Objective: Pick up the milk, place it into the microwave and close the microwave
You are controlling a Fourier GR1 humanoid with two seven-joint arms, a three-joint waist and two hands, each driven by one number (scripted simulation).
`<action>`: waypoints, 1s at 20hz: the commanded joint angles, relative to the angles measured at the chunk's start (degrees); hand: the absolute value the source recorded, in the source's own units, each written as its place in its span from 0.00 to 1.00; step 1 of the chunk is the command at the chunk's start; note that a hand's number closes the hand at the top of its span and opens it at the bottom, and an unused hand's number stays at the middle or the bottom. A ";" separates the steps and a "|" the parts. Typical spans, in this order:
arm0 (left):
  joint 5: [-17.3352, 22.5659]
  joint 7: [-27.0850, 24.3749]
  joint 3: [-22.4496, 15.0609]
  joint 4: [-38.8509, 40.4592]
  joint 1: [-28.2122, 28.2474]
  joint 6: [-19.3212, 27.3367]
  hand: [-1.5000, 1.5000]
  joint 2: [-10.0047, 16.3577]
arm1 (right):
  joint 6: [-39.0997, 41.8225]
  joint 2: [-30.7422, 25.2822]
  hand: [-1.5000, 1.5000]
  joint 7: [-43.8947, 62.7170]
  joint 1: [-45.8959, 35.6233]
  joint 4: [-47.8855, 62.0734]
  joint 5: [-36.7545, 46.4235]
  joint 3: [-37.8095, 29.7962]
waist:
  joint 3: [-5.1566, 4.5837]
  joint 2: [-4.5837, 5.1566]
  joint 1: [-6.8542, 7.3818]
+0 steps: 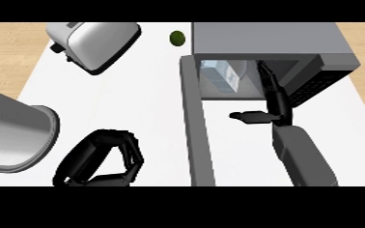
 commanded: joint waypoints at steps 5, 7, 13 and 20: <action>-8.09 -3.44 -3.59 13.09 -8.67 0.73 1.00 1.28 | 3.12 -3.70 0.00 4.91 12.43 -16.26 -0.32 2.18 | 0.02 -0.04 -1.32; -11.29 -6.58 -6.40 17.34 -9.64 0.95 1.00 0.61 | 2.11 -1.74 0.00 4.75 17.52 -20.16 0.40 4.14 | 0.01 -0.03 -1.52; -10.97 -3.57 -17.46 19.85 -10.65 7.59 1.00 -1.25 | 3.88 -6.07 0.00 8.10 30.13 -37.59 -1.20 3.78 | 0.05 -0.03 -1.10; -10.45 -9.84 -29.76 31.20 -14.26 15.21 1.00 -1.26 | 6.01 -9.00 0.00 10.74 39.97 -50.25 -4.91 0.78 | 0.03 0.04 -1.56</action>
